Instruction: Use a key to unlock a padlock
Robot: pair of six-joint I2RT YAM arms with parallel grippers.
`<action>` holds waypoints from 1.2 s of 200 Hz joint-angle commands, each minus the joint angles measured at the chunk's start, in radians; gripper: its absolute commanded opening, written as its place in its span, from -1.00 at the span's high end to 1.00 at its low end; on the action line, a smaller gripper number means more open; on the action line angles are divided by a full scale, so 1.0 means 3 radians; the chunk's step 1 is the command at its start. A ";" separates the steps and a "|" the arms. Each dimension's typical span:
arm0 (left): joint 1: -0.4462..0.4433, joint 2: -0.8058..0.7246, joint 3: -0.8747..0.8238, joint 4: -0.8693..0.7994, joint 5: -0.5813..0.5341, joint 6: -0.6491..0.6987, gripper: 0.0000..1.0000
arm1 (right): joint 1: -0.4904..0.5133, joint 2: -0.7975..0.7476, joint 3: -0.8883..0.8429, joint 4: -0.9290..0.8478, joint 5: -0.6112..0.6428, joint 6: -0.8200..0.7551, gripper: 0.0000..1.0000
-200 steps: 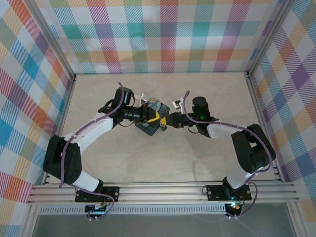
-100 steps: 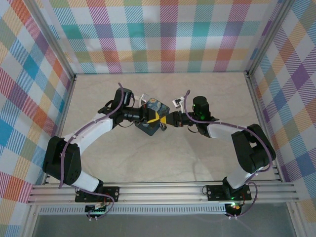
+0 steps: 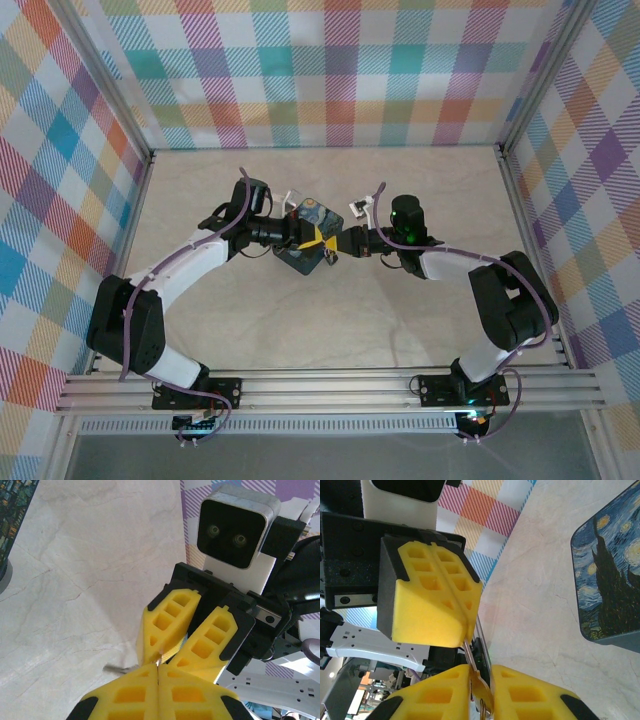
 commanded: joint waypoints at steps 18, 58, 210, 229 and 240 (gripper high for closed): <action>0.0070 0.0011 -0.0052 0.0085 0.0080 0.0058 1.00 | 0.0015 -0.0087 -0.0094 0.0274 -0.0092 0.0053 0.77; 0.0095 0.0052 -0.0099 0.0180 0.0080 0.0003 1.00 | 0.0015 -0.0117 -0.0117 0.0345 -0.0077 0.0108 0.86; -0.0006 -0.0164 -0.0182 -0.0435 -0.1101 -0.0145 -0.10 | -0.0128 -0.0301 -0.0025 -0.0899 0.0384 -0.0532 1.00; -0.0278 -0.0159 -0.0281 -0.0451 -0.1653 -0.0431 -0.10 | -0.0234 -0.0351 -0.0045 -0.1089 0.0547 -0.0567 1.00; -0.0451 -0.0130 -0.0324 -0.0456 -0.2021 -0.0613 -0.11 | -0.0300 -0.0394 -0.0053 -0.1269 0.0684 -0.0614 1.00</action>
